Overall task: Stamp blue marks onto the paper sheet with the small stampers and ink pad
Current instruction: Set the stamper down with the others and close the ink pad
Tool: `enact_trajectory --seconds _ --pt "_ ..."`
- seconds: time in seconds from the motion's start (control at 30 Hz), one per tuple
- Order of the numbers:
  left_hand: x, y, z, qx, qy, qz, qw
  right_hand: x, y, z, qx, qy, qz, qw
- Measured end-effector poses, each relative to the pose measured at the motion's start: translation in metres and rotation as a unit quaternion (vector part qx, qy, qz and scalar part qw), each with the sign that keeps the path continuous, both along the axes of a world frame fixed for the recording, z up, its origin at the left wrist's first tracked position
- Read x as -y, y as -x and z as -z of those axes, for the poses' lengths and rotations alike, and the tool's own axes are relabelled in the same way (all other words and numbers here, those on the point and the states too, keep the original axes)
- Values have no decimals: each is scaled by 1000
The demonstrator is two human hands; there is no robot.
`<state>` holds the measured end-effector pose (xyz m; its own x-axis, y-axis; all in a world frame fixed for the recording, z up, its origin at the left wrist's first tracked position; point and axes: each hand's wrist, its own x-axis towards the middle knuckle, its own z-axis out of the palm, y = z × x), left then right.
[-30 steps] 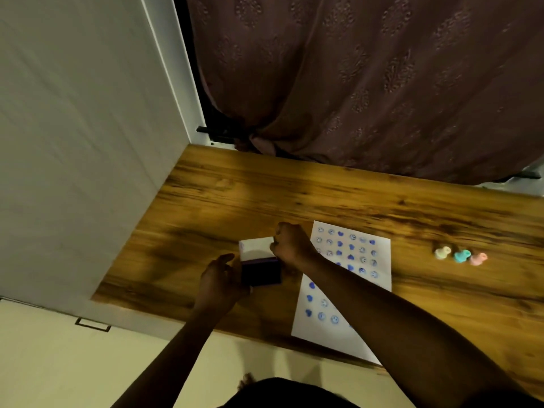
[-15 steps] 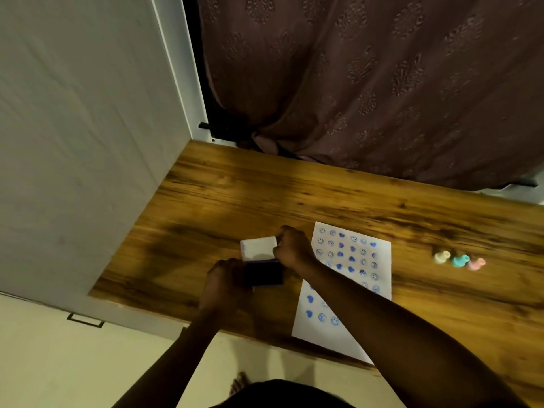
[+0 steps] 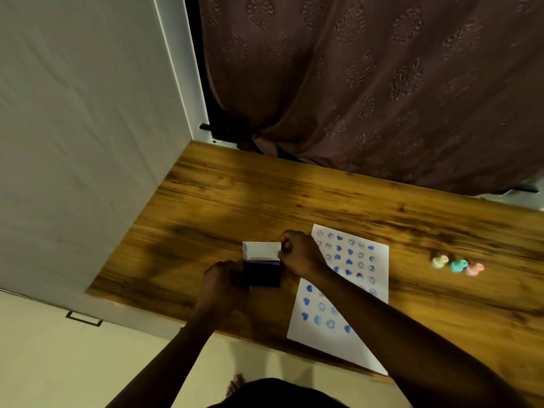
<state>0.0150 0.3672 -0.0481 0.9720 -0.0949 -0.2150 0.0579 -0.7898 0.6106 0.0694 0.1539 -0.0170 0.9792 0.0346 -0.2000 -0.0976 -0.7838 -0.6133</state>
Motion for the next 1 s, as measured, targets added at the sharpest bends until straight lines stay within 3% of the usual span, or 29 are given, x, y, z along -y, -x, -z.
enact_trajectory --seconds 0.3,0.57,0.77,1.0 --pt "-1 -1 1 22 -3 -19 1000 12 27 -1 32 -37 -60 997" --pt "-4 -3 -8 45 131 -87 987 12 48 3 37 -5 -109 993" --pt "1 -7 0 12 117 -96 988 7 60 5 45 21 -94 994" --pt "0 -2 1 1 139 -89 986 -4 70 8 47 -13 1 999"
